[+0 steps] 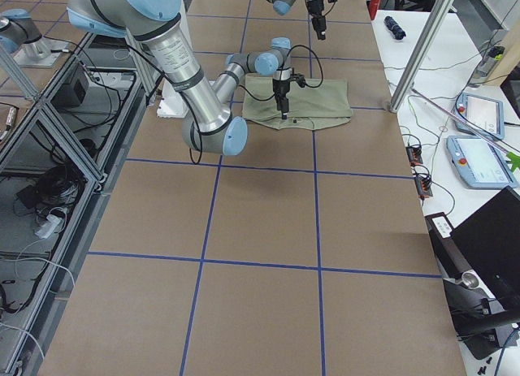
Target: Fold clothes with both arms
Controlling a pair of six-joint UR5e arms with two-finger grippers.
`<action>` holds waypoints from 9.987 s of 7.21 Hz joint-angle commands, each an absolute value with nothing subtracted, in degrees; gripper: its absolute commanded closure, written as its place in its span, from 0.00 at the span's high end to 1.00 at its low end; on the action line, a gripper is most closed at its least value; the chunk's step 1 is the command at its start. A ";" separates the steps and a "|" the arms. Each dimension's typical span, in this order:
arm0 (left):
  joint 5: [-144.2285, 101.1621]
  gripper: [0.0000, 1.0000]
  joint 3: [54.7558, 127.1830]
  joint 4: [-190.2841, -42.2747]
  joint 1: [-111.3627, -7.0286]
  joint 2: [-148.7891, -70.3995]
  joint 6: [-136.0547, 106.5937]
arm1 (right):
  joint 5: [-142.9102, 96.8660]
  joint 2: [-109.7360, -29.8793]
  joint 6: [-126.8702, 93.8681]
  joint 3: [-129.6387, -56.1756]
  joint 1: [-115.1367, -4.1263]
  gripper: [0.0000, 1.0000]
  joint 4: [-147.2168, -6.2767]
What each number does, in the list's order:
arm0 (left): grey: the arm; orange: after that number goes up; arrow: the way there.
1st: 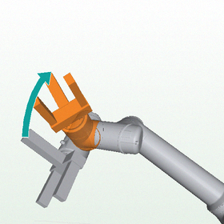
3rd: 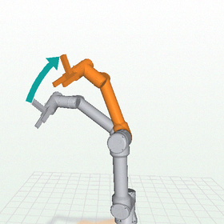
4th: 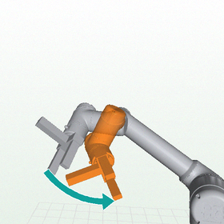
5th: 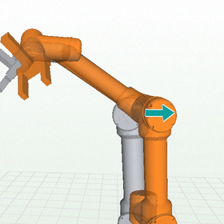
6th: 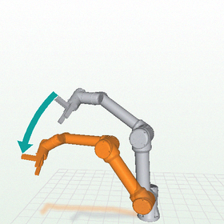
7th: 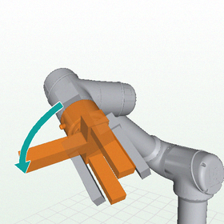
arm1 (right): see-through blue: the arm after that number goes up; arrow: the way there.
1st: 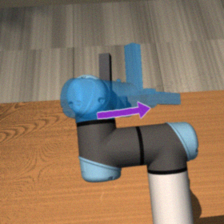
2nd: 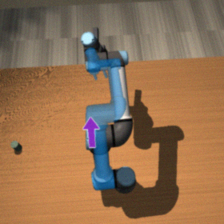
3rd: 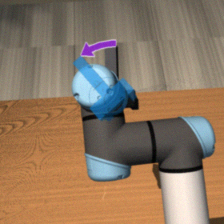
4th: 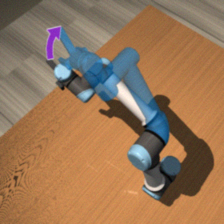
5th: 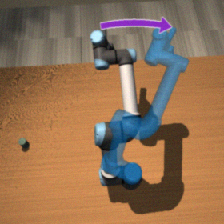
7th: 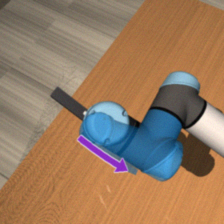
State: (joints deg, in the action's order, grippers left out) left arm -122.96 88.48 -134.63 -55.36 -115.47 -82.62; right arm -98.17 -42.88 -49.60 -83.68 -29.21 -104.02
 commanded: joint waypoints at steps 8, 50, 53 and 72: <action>-123.05 0.61 93.77 -128.24 -55.81 -114.96 -82.44 | -102.66 -42.31 -34.62 -76.82 -41.74 1.00 -99.21; -91.01 0.78 112.76 -128.15 -17.64 -98.09 -121.85 | -91.14 -62.84 -128.23 -109.34 -14.76 0.00 -90.00; -89.30 0.76 111.54 -124.89 -12.83 -99.14 -123.66 | -91.23 -62.84 -128.14 -109.69 -14.77 0.00 -90.00; -88.86 0.00 131.05 -122.26 -10.94 -95.62 -132.64 | -98.26 -71.02 -129.82 -130.09 -16.93 0.00 -90.09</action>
